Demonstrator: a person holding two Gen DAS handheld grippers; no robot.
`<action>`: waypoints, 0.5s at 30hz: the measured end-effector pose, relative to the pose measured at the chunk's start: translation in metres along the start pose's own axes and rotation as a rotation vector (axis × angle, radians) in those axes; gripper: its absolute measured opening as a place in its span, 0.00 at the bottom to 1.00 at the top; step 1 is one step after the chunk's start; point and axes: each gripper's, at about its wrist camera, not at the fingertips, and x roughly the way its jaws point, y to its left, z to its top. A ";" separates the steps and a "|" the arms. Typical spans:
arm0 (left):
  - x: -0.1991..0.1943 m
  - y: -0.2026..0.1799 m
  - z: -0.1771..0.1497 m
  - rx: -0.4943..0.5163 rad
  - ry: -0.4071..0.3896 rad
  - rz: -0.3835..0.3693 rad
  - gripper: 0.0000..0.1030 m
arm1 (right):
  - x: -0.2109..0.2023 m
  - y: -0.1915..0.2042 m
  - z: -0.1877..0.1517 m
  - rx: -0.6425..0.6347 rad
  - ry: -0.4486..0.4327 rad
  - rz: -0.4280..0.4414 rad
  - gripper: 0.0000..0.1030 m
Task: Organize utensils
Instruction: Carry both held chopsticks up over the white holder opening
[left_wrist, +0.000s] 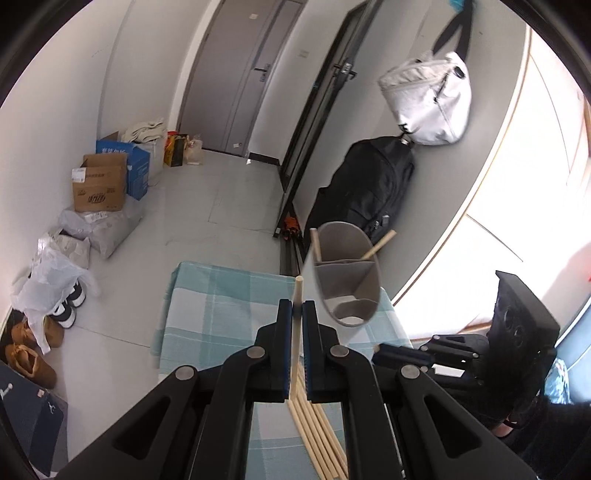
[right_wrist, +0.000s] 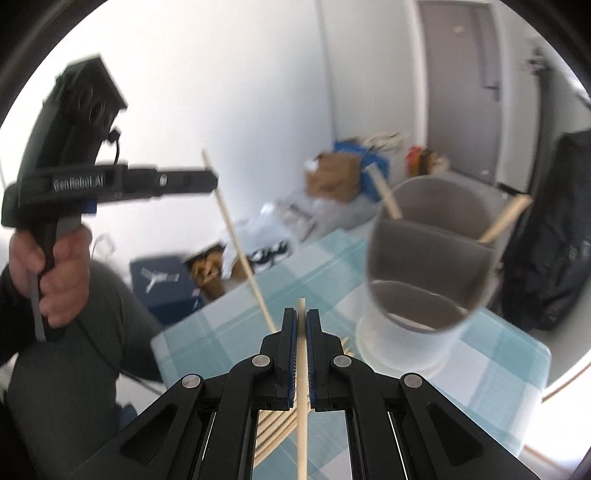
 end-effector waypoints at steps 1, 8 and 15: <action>-0.001 -0.004 0.000 0.008 0.003 0.002 0.01 | -0.005 -0.002 -0.002 0.025 -0.019 -0.014 0.04; -0.007 -0.032 0.010 0.055 0.021 0.018 0.01 | -0.044 -0.020 0.000 0.168 -0.164 -0.047 0.04; -0.011 -0.053 0.029 0.076 0.035 -0.002 0.01 | -0.081 -0.024 0.017 0.180 -0.285 -0.072 0.04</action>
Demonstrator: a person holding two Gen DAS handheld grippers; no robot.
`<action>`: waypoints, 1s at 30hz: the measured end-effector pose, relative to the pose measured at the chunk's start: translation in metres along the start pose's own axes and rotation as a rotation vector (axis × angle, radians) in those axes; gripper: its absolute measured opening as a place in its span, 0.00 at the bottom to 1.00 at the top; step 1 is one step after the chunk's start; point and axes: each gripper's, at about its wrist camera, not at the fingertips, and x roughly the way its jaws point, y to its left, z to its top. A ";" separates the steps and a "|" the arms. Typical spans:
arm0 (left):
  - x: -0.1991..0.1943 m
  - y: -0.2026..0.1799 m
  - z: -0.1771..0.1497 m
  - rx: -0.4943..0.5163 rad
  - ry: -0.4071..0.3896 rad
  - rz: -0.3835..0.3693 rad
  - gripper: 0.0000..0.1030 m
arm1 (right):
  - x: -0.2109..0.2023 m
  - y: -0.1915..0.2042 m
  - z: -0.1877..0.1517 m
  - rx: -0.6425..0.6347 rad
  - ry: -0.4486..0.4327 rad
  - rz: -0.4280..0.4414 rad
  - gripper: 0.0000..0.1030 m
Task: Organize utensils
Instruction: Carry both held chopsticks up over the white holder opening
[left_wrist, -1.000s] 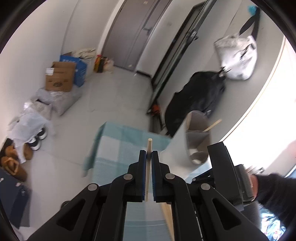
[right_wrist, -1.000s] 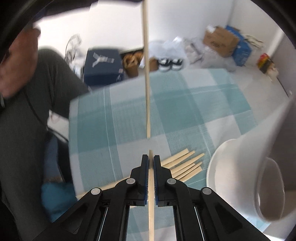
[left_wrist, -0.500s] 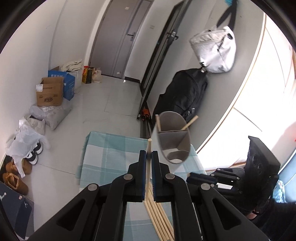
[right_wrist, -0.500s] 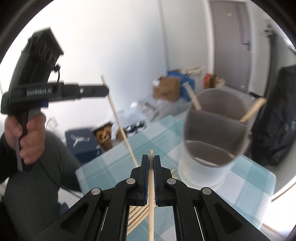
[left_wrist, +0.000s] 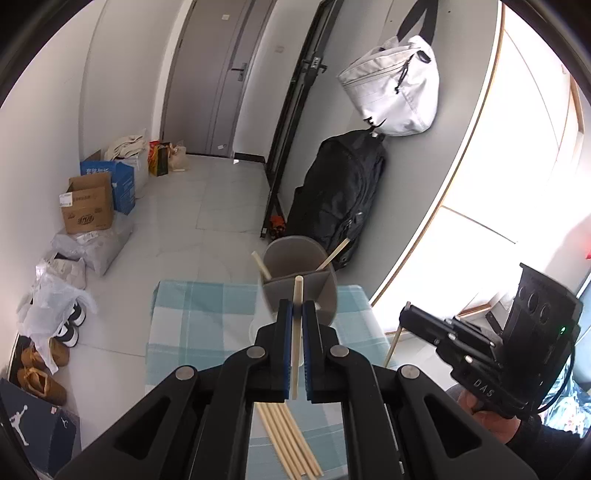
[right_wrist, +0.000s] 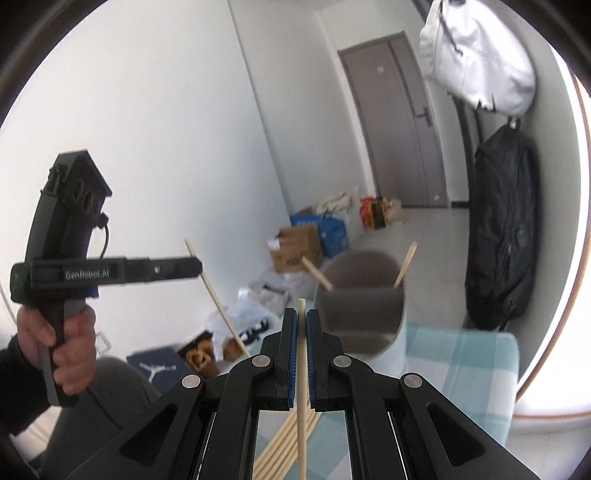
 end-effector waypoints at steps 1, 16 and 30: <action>-0.001 -0.003 0.006 0.006 0.001 -0.005 0.01 | -0.004 0.001 0.009 -0.014 -0.021 -0.007 0.04; 0.007 -0.009 0.099 0.009 -0.068 -0.023 0.01 | 0.015 -0.035 0.127 0.033 -0.171 -0.076 0.04; 0.071 0.012 0.115 0.012 -0.002 -0.016 0.01 | 0.099 -0.065 0.141 0.033 -0.171 -0.121 0.04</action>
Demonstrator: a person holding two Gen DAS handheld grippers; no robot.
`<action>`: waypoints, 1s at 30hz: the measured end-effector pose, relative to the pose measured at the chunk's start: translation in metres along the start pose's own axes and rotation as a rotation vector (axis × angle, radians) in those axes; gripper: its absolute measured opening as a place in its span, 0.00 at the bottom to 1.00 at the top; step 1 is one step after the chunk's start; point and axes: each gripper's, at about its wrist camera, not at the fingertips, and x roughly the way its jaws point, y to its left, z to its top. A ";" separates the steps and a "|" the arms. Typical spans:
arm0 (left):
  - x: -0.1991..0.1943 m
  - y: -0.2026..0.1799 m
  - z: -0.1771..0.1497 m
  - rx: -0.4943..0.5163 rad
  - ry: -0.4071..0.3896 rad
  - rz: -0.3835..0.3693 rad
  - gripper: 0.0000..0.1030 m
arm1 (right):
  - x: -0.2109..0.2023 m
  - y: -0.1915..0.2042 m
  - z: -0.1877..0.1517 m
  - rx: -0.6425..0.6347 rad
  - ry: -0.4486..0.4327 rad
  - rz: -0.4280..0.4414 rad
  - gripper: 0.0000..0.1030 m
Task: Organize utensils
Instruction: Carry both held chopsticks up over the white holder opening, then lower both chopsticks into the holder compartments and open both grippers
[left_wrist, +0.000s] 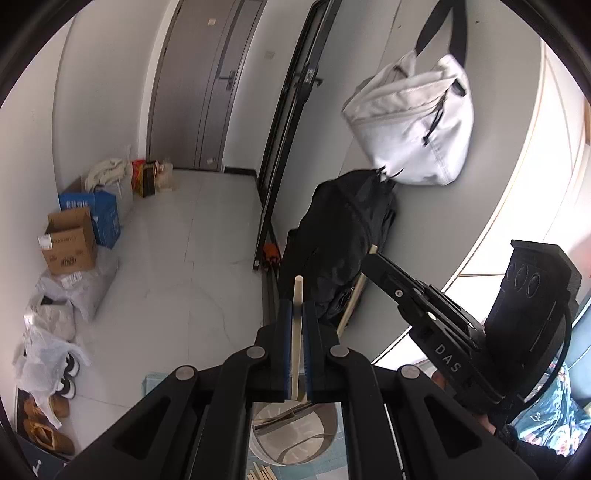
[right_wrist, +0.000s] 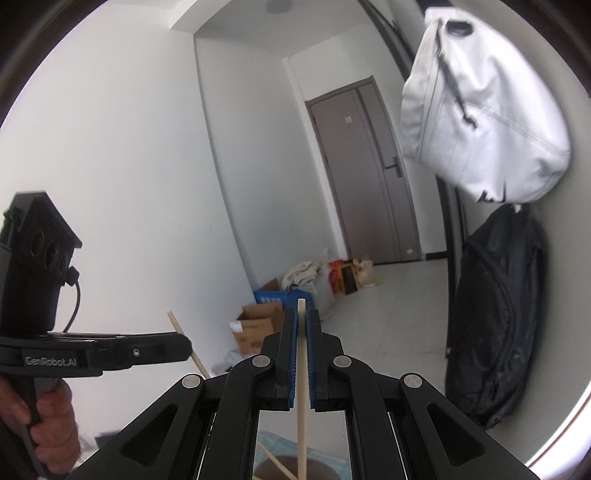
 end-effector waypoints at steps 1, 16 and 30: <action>0.004 0.002 -0.001 -0.003 0.011 0.001 0.01 | 0.004 -0.001 -0.003 -0.005 0.005 -0.007 0.04; 0.038 -0.006 -0.016 0.058 0.102 0.015 0.01 | 0.021 -0.007 -0.042 -0.052 0.128 0.005 0.04; 0.026 0.009 -0.026 -0.032 0.157 -0.042 0.38 | -0.014 -0.006 -0.083 0.028 0.276 0.019 0.37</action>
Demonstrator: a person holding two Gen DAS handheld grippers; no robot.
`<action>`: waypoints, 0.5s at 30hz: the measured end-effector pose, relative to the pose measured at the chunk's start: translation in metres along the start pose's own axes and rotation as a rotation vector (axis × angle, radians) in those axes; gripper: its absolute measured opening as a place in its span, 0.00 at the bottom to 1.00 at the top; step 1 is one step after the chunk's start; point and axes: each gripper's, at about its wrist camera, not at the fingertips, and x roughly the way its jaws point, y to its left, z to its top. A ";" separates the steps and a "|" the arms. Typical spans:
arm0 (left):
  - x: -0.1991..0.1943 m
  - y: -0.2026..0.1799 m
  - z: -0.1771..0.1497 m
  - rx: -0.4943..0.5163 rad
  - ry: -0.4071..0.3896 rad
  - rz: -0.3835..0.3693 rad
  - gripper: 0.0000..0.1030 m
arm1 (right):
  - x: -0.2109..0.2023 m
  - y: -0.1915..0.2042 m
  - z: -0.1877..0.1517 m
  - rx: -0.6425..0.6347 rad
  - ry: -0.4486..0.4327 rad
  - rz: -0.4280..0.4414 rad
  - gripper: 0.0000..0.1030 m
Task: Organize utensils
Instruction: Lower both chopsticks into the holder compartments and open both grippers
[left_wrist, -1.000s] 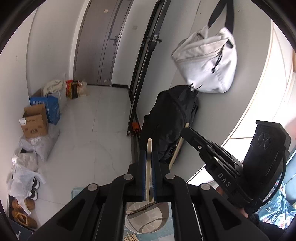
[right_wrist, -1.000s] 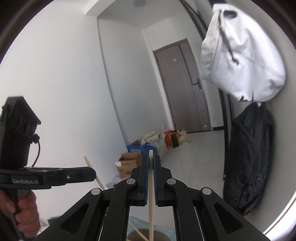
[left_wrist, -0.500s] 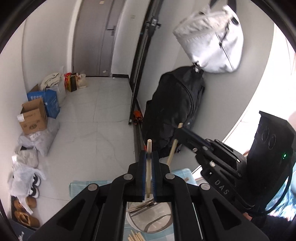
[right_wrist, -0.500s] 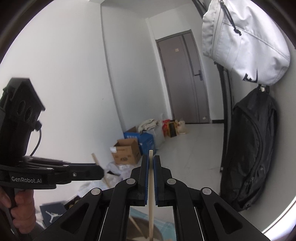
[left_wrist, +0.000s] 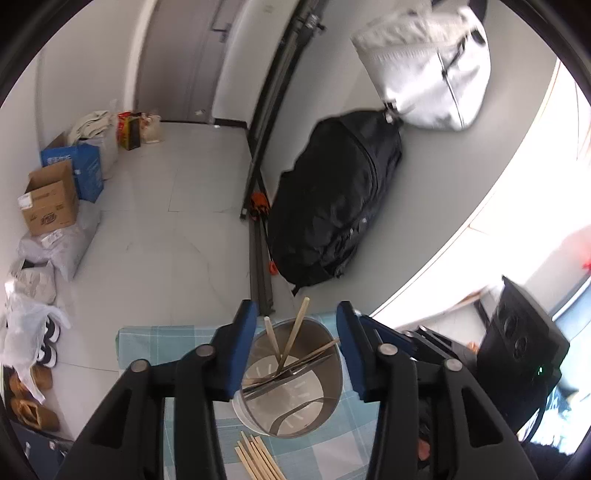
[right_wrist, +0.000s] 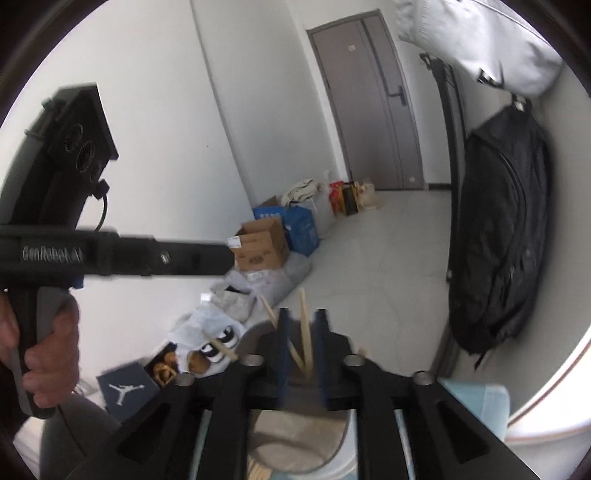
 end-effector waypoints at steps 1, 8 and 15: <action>-0.005 -0.001 -0.001 0.005 -0.015 0.012 0.39 | -0.009 0.001 -0.001 0.000 -0.023 -0.013 0.42; -0.030 -0.011 -0.016 0.013 -0.056 0.096 0.52 | -0.048 0.004 -0.004 0.054 -0.082 -0.026 0.65; -0.048 -0.020 -0.036 0.004 -0.117 0.195 0.56 | -0.079 0.027 -0.013 0.016 -0.113 -0.044 0.79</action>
